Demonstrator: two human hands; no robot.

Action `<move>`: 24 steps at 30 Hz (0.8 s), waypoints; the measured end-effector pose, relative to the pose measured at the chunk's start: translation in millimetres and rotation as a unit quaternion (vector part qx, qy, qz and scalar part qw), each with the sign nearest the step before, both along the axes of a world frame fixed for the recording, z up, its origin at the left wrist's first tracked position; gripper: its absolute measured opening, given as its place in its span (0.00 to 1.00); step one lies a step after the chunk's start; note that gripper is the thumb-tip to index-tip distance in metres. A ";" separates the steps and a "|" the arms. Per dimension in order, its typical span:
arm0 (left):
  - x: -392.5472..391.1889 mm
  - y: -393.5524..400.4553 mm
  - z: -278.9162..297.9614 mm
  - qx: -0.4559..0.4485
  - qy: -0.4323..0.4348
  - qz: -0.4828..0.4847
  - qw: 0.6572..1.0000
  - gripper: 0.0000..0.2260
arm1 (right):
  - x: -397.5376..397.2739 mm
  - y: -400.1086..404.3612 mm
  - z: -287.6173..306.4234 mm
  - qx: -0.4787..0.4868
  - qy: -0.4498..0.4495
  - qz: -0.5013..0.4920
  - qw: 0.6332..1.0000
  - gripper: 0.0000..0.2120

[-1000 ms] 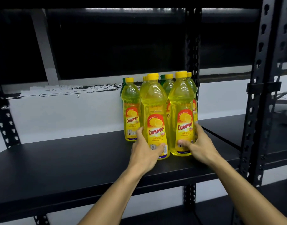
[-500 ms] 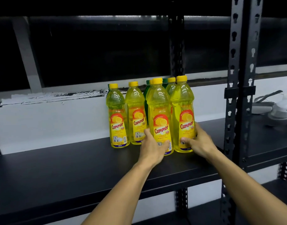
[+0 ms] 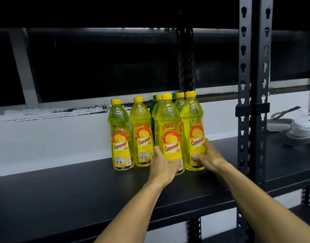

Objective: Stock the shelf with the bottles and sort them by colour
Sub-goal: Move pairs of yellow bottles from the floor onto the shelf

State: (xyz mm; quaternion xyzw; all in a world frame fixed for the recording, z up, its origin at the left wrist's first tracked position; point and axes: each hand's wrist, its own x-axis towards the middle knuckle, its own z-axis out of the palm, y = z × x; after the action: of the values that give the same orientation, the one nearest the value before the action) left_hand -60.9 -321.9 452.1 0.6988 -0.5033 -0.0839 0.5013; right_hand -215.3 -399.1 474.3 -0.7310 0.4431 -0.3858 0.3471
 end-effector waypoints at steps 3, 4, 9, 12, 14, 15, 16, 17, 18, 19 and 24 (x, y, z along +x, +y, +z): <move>2.0 -4.3 -0.4 -0.002 -0.001 0.002 1.000 0.32 | 1.8 -3.7 -1.0 -0.005 0.012 -0.012 1.000 0.28; 2.7 -5.5 -0.4 -0.003 -0.003 0.005 1.000 0.33 | 3.2 -4.4 -1.8 -0.008 0.014 -0.019 1.000 0.28; 6.1 -11.5 -1.8 -0.010 -0.010 0.016 1.000 0.32 | 9.9 -11.3 -7.5 -0.027 0.036 -0.039 0.998 0.30; 9.2 -12.7 -2.6 -0.014 -0.017 0.015 1.000 0.31 | 12.2 -14.7 -7.1 -0.030 0.042 -0.033 0.998 0.30; 10.6 -14.5 -3.2 -0.015 -0.016 0.014 1.000 0.31 | 13.1 -18.0 -7.8 -0.031 0.043 -0.035 0.998 0.30; 11.2 -16.4 -3.9 -0.018 -0.014 0.015 1.000 0.31 | 13.4 -20.5 -8.1 -0.030 0.041 -0.035 0.998 0.31; 11.6 -17.9 -5.0 -0.021 -0.012 0.017 1.000 0.31 | 13.8 -22.7 -8.5 -0.029 0.039 -0.034 0.998 0.31; 11.9 -19.4 -6.2 -0.025 -0.012 0.020 0.999 0.31 | 14.1 -25.7 -9.4 -0.027 0.037 -0.033 0.998 0.31; 12.1 -20.6 -7.1 -0.028 -0.016 0.023 0.999 0.31 | 14.5 -28.8 -10.3 -0.028 0.036 -0.033 0.998 0.30; 12.7 -21.6 -7.7 -0.030 -0.019 0.025 0.999 0.31 | 14.7 -30.9 -11.2 -0.030 0.035 -0.035 0.998 0.30; 14.8 -24.3 -8.1 -0.033 -0.034 0.037 0.998 0.31 | 16.3 -34.0 -12.5 -0.034 0.031 -0.040 0.998 0.29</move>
State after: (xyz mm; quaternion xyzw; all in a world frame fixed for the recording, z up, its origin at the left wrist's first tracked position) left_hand -46.1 -346.2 444.0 0.7024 -0.4964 -0.0254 0.5094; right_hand -199.0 -433.0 461.9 -0.7358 0.4690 -0.3912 0.2924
